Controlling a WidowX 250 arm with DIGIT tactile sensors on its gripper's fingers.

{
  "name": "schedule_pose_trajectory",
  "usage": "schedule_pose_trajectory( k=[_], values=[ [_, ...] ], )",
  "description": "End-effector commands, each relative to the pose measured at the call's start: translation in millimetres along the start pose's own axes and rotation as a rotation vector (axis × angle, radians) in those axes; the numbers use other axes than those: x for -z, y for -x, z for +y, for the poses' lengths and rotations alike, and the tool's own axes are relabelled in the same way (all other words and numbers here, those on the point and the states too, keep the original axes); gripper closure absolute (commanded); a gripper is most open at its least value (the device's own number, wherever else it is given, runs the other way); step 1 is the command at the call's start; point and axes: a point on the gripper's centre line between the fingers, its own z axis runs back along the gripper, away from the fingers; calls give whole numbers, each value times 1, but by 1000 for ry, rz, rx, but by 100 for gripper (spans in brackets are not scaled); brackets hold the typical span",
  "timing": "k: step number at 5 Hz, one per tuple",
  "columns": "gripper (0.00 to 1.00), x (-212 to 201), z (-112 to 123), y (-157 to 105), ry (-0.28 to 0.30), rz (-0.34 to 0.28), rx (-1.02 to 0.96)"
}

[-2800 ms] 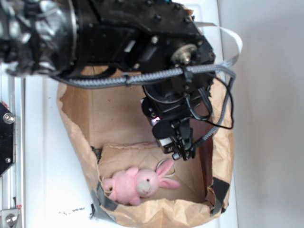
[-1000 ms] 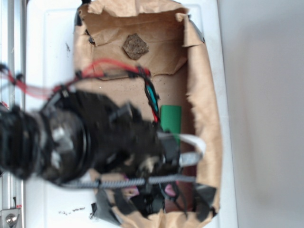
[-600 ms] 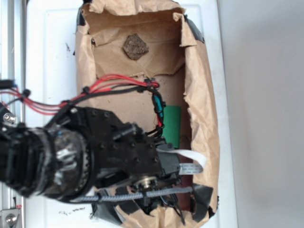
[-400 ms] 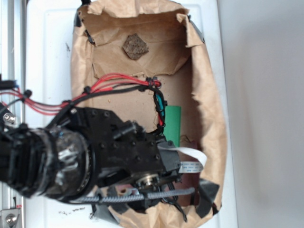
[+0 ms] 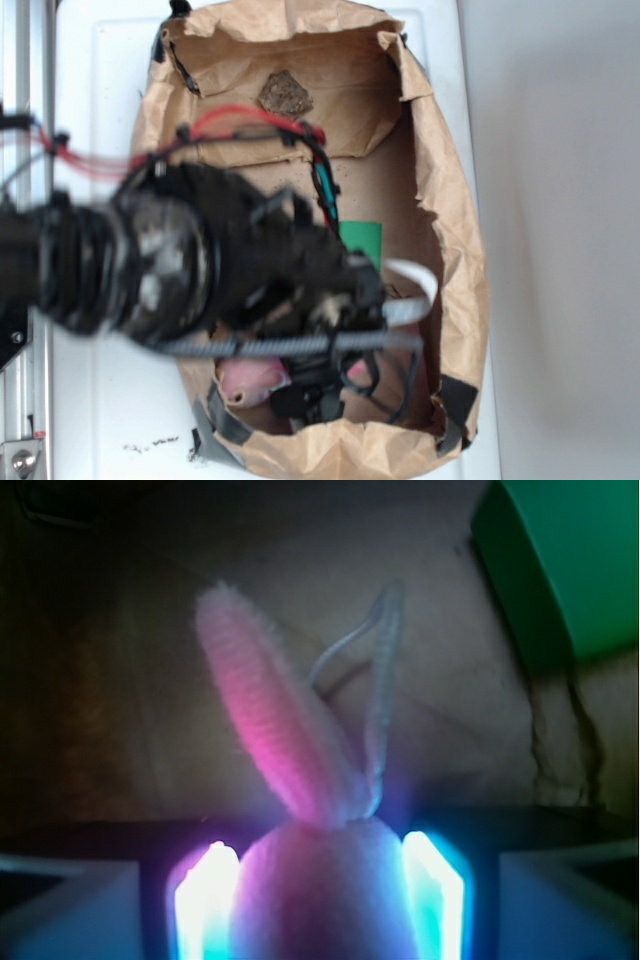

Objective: Grab the pink bunny.

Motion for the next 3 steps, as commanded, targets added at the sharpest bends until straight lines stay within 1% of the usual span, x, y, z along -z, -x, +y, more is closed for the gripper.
schedule_pose_trajectory(
  k=[1, 2, 3],
  values=[
    [100, -75, 30, -47, -58, -182, -111],
    [100, -98, 39, -52, -179, -260, -105],
    [100, -122, 38, -45, -271, -329, -96]
  ],
)
